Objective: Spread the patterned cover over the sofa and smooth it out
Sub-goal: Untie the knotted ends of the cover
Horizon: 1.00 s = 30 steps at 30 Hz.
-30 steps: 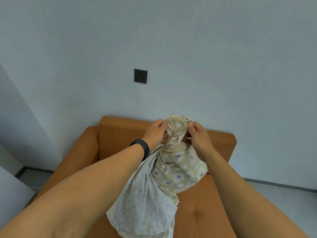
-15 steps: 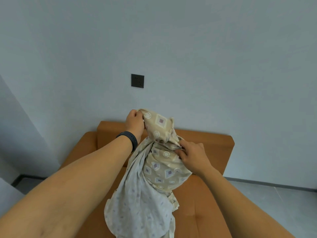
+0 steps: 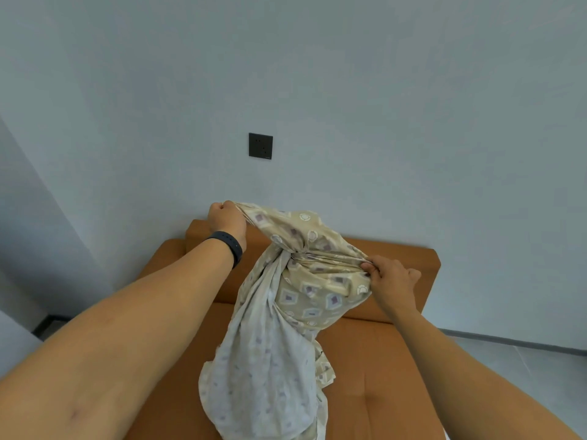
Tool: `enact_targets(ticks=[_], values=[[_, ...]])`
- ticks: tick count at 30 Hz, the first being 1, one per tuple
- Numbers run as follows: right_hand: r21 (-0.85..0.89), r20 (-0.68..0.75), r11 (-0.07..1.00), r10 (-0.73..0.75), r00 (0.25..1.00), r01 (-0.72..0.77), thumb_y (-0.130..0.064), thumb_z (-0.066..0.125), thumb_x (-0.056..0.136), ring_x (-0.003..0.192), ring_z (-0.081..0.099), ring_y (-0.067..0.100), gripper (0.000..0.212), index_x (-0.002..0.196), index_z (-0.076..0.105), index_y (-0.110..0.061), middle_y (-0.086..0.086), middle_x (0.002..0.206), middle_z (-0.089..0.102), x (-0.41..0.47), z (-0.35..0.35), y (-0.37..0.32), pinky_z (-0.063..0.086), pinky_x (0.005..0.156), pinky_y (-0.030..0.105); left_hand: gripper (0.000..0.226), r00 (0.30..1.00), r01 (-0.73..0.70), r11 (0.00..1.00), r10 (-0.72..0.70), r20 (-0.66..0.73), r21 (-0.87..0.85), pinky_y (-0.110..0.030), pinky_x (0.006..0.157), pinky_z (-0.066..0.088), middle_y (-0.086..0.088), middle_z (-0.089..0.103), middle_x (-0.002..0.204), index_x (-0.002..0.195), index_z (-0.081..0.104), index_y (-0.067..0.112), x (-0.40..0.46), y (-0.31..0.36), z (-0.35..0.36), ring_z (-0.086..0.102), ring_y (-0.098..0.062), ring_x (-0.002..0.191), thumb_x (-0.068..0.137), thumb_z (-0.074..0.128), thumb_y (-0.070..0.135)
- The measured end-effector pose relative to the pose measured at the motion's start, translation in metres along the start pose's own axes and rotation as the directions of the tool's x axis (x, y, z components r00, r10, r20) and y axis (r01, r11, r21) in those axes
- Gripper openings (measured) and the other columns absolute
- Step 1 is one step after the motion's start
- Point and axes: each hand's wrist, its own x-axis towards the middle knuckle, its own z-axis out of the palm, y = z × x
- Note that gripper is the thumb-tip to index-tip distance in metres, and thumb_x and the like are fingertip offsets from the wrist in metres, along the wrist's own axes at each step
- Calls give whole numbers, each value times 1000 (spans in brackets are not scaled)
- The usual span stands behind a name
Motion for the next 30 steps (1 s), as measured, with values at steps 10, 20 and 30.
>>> enact_targets(ticks=[10,20,30], values=[[385,47,915,-148,988,119,-34,62,95,88,57,12,15,106,65,-25,-6,96,63,-34,12,-115,50,77,38,13,843,197,952,-41,537,-235,-28,54,57,-17,61,97,102,55,7,-71,6,34,64,-26,75,108,44,13],[281,73,946,146,987,-160,-28,49,102,85,61,29,18,94,56,-14,5,93,64,2,20,-121,42,67,38,11,686,125,956,110,719,-266,-37,80,61,-20,65,104,96,51,11,-90,17,33,72,-31,89,107,50,14],[736,189,670,-71,979,-94,-46,48,104,105,70,19,31,106,74,-31,-4,106,77,9,-23,-136,54,97,51,48,493,-701,667,200,847,251,-42,94,55,1,67,127,138,56,27,-65,-24,11,64,-20,112,90,62,31]])
